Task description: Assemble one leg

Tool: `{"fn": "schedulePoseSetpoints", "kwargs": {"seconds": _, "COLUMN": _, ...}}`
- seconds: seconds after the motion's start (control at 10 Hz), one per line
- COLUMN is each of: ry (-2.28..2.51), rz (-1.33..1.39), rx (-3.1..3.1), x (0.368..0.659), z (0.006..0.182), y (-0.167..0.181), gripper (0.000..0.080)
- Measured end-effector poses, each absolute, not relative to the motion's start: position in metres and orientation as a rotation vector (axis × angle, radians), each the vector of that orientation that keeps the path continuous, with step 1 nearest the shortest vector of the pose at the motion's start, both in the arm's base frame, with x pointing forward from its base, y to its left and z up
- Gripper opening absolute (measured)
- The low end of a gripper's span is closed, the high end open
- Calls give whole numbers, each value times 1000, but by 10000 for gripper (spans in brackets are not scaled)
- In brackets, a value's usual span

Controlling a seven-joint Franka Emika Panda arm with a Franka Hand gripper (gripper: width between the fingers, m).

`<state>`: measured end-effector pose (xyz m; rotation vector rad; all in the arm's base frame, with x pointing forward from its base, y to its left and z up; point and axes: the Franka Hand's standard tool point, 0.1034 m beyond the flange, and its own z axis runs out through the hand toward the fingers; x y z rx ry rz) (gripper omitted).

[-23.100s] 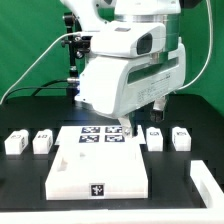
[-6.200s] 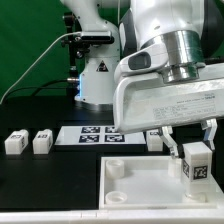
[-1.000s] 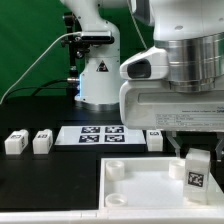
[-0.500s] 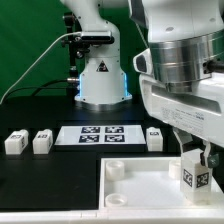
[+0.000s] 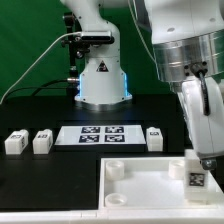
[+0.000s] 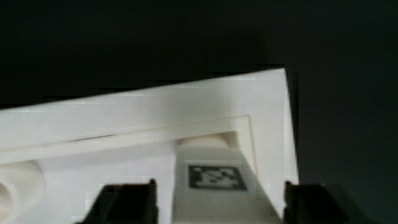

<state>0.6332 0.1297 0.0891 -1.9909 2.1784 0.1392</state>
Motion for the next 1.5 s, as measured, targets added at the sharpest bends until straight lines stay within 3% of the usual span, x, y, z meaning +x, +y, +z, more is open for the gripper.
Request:
{"fn": "schedulePoseSetpoints", "kwargs": {"seconds": 0.2, "ry": 1902, "rz": 116, "rx": -2254, "x": 633, "z": 88, "y": 125, "gripper": 622}}
{"fn": "schedulePoseSetpoints", "kwargs": {"seconds": 1.0, "ry": 424, "rz": -37, "rx": -2970, "x": 634, "z": 84, "y": 112, "gripper": 649}}
{"fn": "schedulePoseSetpoints", "kwargs": {"seconds": 1.2, "ry": 434, "rz": -35, "rx": -2966, "x": 634, "z": 84, "y": 112, "gripper": 637}}
{"fn": "schedulePoseSetpoints", "kwargs": {"seconds": 1.4, "ry": 727, "rz": -9, "rx": -2893, "x": 633, "z": 84, "y": 114, "gripper": 294}}
{"fn": "schedulePoseSetpoints", "kwargs": {"seconds": 1.5, "ry": 839, "rz": 1, "rx": -2861, "x": 633, "z": 84, "y": 114, "gripper": 294}}
